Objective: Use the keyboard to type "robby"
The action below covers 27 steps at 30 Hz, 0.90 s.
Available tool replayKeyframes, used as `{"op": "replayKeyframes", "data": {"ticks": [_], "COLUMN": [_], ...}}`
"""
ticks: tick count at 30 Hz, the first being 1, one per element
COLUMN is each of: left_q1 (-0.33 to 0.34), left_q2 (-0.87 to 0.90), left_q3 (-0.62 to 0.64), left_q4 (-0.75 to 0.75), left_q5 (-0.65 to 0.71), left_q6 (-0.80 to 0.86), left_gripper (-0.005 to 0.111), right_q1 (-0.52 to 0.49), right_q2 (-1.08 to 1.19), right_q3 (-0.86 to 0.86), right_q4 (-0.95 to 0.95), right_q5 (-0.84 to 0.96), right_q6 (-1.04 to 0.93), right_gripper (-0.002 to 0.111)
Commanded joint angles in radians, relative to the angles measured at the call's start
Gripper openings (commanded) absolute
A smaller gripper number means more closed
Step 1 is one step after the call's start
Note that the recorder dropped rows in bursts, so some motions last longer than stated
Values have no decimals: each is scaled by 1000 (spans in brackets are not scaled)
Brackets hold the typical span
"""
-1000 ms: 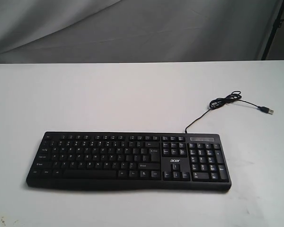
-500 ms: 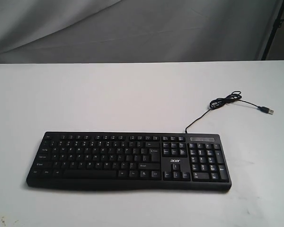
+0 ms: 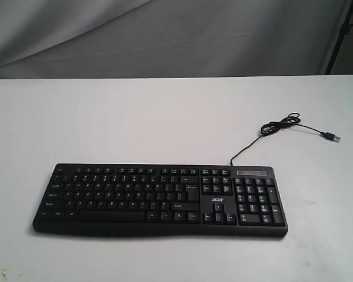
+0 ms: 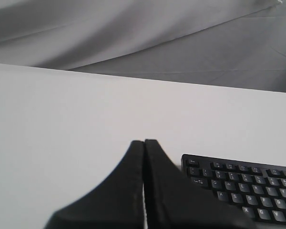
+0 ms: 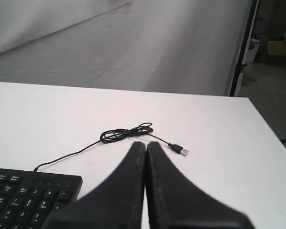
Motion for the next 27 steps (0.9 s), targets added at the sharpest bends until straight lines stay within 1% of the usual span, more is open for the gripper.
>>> {"op": "replayKeyframes", "data": {"ticks": [1, 2, 6, 10, 12, 14, 18, 20, 27], "left_q1": [-3, -3, -3, -3, -3, -3, -3, -3, -3], "left_q2": [-4, -4, -4, -4, -4, -4, -4, -4, -4], "left_q3": [5, 5, 5, 5, 5, 5, 5, 5, 5], "left_q4": [-9, -9, -9, -9, -9, -9, -9, -9, -9], "left_q5": [-2, -2, -2, -2, -2, -2, -2, -2, -2], "left_q6": [-4, -4, -4, -4, -4, -4, -4, -4, -4], "left_gripper": [0, 0, 0, 0, 0, 0, 0, 0, 0], "right_q1": [-47, -74, -126, -125, -125, -124, -85, -67, -67], "right_q2": [-10, -10, -45, -122, -171, -212, -277, -277, -277], "right_q3": [7, 21, 64, 90, 90, 90, 90, 90, 90], "right_q4": [-103, -161, -243, -243, -243, -243, -238, -257, -246], "right_q5": [21, -12, -33, -24, 68, 120, 247, 255, 257], "right_q6": [132, 156, 188, 188, 198, 201, 203, 203, 203], "right_gripper": [0, 0, 0, 0, 0, 0, 0, 0, 0]}}
